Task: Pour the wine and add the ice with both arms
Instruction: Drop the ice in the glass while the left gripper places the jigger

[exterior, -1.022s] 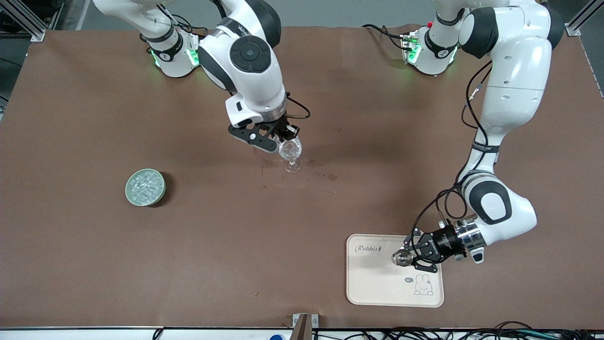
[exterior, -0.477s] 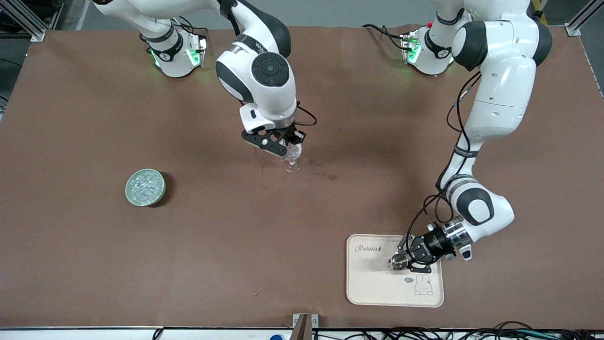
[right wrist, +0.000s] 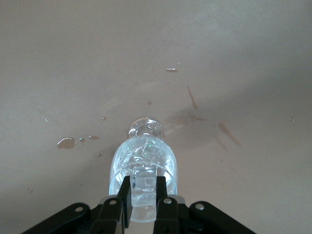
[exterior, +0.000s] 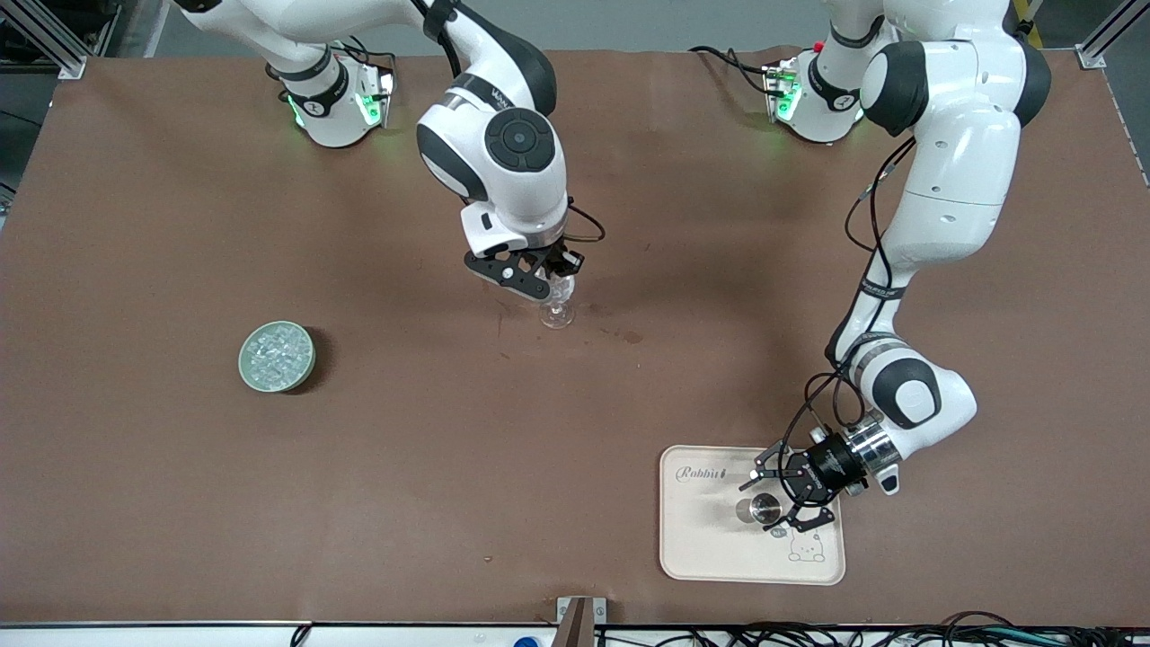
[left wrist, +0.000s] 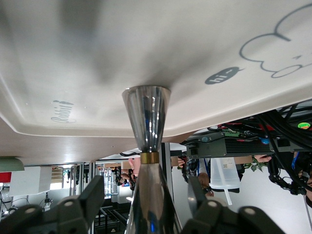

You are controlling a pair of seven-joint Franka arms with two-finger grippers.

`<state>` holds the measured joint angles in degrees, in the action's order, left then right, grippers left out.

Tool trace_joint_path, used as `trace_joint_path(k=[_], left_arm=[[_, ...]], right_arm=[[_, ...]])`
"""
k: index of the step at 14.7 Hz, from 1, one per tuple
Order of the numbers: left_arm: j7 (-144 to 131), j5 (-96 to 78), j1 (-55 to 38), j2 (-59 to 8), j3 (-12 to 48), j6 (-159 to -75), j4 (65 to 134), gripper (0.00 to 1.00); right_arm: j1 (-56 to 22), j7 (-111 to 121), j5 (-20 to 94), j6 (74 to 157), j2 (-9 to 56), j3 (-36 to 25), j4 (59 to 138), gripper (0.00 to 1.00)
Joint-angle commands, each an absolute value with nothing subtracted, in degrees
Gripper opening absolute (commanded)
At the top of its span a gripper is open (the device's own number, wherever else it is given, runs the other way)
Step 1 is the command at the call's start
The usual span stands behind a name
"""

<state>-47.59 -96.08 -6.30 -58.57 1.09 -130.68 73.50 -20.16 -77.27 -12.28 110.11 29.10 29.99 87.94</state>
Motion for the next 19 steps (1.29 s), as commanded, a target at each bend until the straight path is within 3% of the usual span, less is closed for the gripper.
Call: trace_joint_path(k=[1, 4, 9, 15, 18, 19], left_arm=[[-46.3, -97.5, -5.9, -55.0, 0.9, -130.7, 77.6, 1.0], [-46.1, -96.5, -6.1, -51.3, -1.0, -130.6, 81.9, 1.0], [-46.3, -79.4, -5.9, -47.4, -1.1, -129.5, 82.3, 1.0], [-46.2, -54.3, -6.1, -40.5, -4.7, -122.2, 80.7, 1.0], [-46.3, -35.3, -6.8, -38.3, -4.2, -122.0, 77.6, 1.0], [-46.2, -31.1, -6.9, -37.7, -4.0, -122.2, 76.0, 1.0]], right_arm=[[-20.4, -78.7, -13.5, 110.8, 29.2, 30.2, 88.3, 0.11], [-20.3, -78.7, -13.5, 110.7, 29.2, 30.2, 88.3, 0.15], [-20.1, -78.6, -13.4, 110.7, 29.2, 30.2, 88.2, 0.43], [-19.3, -77.9, -13.0, 110.2, 28.9, 30.3, 86.4, 0.6], [-17.8, -77.8, -13.1, 106.0, 28.0, 30.3, 82.4, 1.0], [-16.8, -77.6, -13.3, 103.9, 26.5, 30.3, 81.6, 1.0]])
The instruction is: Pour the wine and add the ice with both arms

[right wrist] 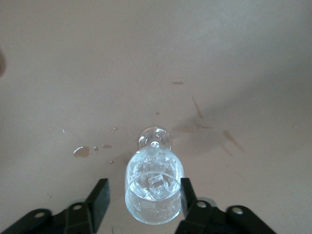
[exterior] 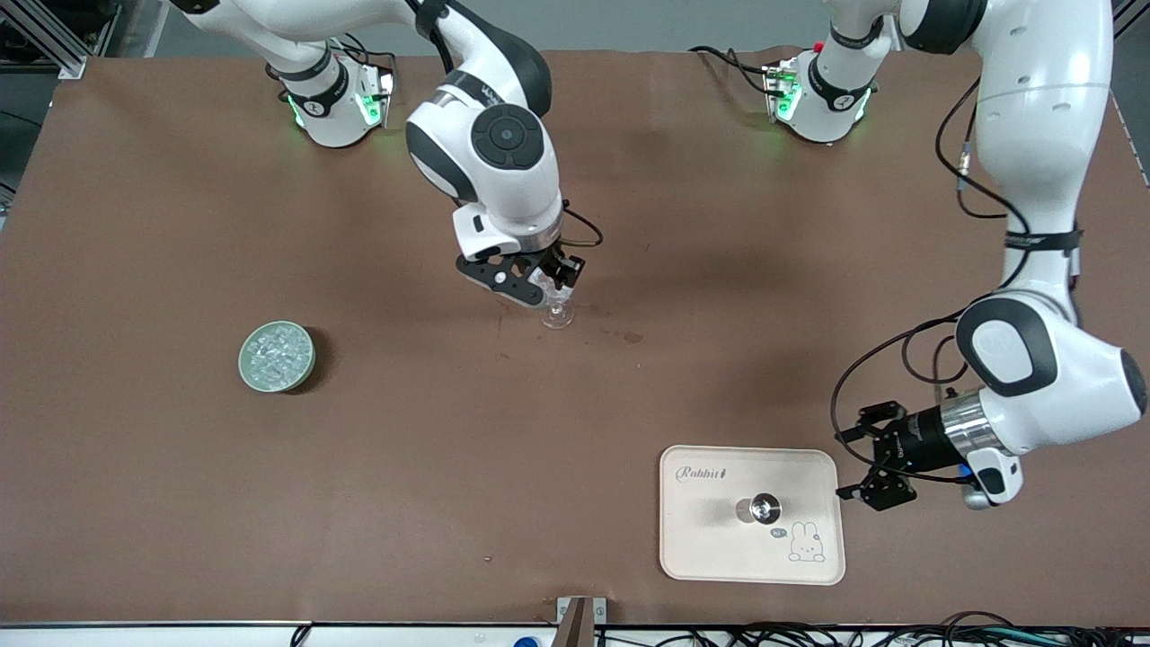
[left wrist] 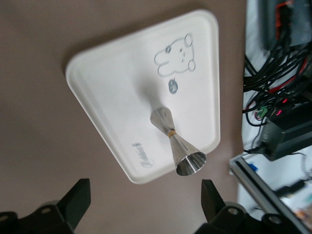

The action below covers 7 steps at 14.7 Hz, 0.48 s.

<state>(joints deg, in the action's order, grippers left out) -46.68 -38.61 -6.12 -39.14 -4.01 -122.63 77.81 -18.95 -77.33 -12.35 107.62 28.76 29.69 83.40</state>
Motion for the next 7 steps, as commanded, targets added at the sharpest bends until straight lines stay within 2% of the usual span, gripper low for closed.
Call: trace_joint_path(k=[1, 3, 5, 7], left_arm=[[-46.3, -27.7, -6.9, -37.4, -3.9, -122.3, 74.2, 1.0], [-46.5, -26.6, -6.9, -36.5, -3.2, -122.7, 73.2, 1.0], [-46.4, -26.6, -6.5, -31.1, -3.0, -122.0, 73.6, 1.0], [-45.7, -25.3, -6.2, -28.1, -3.3, -117.6, 73.9, 1.0]], right_arm=[[-15.6, -76.8, -13.4, 103.0, 24.3, 30.3, 81.6, 1.0], [-12.8, -72.0, -13.5, 100.9, 19.4, 30.1, 81.7, 1.0], [-8.5, -65.2, -13.8, 96.3, 15.4, 29.5, 81.6, 1.0], [-6.2, -57.3, -14.3, 92.9, 11.7, 26.3, 81.6, 1.0]])
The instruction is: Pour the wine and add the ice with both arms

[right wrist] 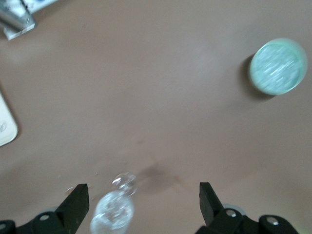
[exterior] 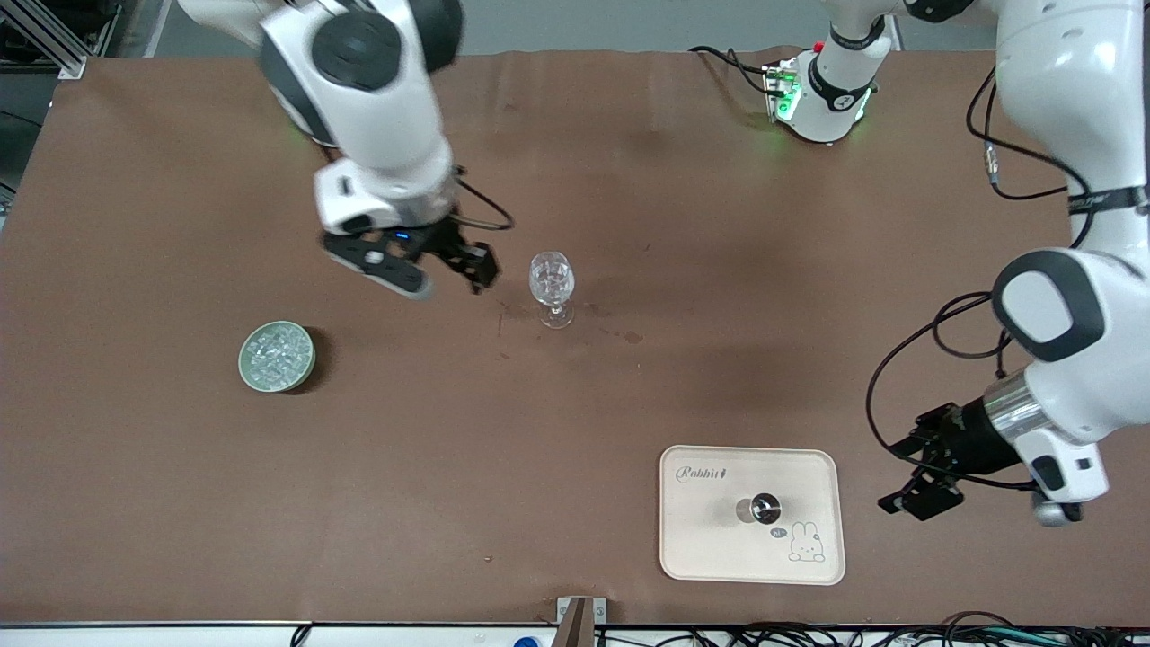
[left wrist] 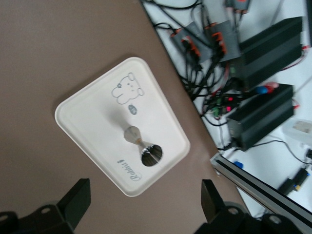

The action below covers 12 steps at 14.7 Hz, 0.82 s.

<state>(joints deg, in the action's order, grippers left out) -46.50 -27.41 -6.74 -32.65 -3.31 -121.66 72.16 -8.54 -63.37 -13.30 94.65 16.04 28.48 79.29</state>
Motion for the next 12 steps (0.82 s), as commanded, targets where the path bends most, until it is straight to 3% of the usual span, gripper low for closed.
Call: trace_joint_path(k=[1, 7, 12], left_arm=[[-42.1, -21.4, -6.2, -26.6, -3.2, -115.3, 73.9, 1.0], [-9.2, -9.9, -5.3, -16.5, -3.6, -103.7, 78.5, 1.0], [-1.2, -2.5, -5.4, -2.7, -2.1, -103.5, 92.1, 1.0]], right_arm=[[-6.6, -53.5, -14.2, 92.2, 10.3, 22.9, 81.6, 1.0], [-6.4, -33.7, -11.1, 90.1, 5.2, 8.3, 82.0, 1.0], [-5.9, -14.8, -5.1, 87.8, 2.9, -3.3, 82.6, 1.0]])
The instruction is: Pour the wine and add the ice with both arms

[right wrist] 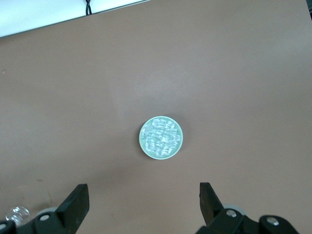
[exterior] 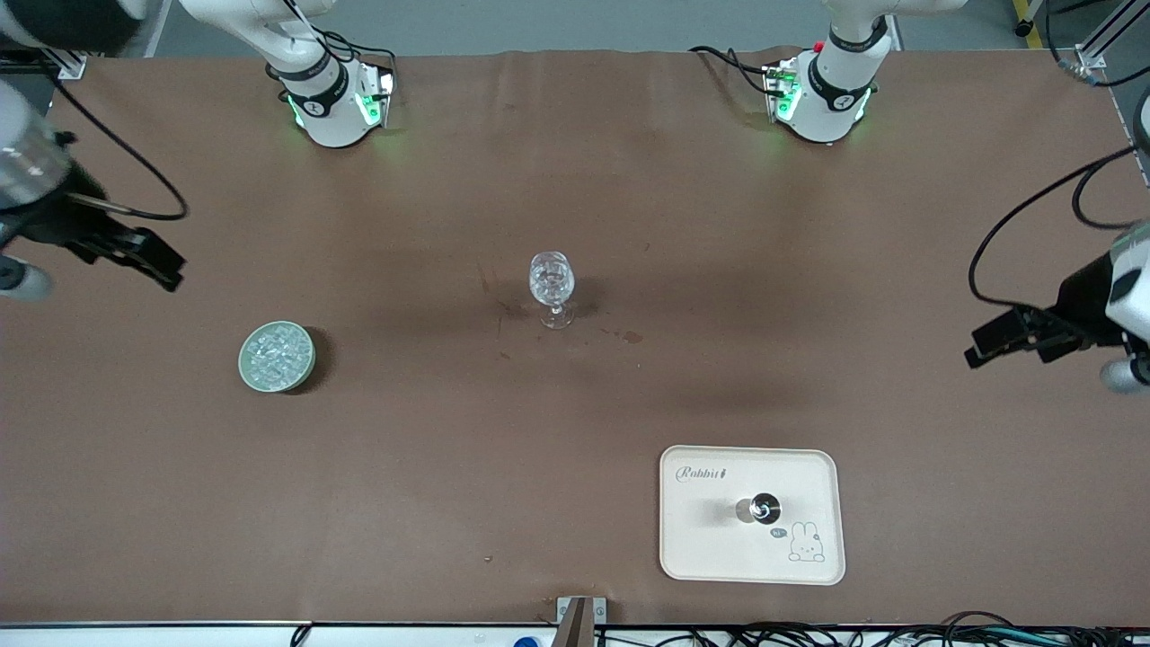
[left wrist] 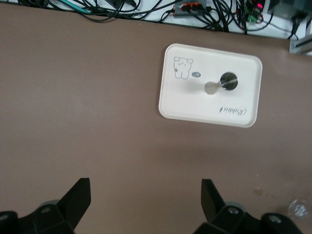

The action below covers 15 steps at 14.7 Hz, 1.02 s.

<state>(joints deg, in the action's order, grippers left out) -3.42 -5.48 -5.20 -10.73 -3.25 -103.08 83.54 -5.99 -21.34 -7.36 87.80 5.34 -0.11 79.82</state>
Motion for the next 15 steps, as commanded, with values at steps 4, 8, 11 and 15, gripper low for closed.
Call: trace_joint_path(k=[4, 8, 11, 15], left_arm=[[-1.1, 0.4, -3.9, 5.8, 1.9, -104.1, 101.1, 1.0], [-1.1, 0.4, -3.4, 8.3, 3.4, -104.1, 104.3, 1.0], [-3.2, 0.4, -2.6, 8.2, 4.9, -104.0, 104.5, 1.0], [-4.7, -0.3, -3.5, 1.6, 4.5, -99.5, 95.8, 1.0]], right_arm=[[-3.1, -11.4, -4.7, 87.5, 2.5, -3.6, 82.6, 1.0], [-3.3, -6.3, -4.7, 87.8, 2.5, -4.6, 82.6, 1.0], [-3.3, -5.6, -4.4, 88.9, 2.5, -4.7, 82.7, 1.0], [-3.1, -5.2, 0.9, 89.7, 2.5, -6.6, 82.9, 1.0]])
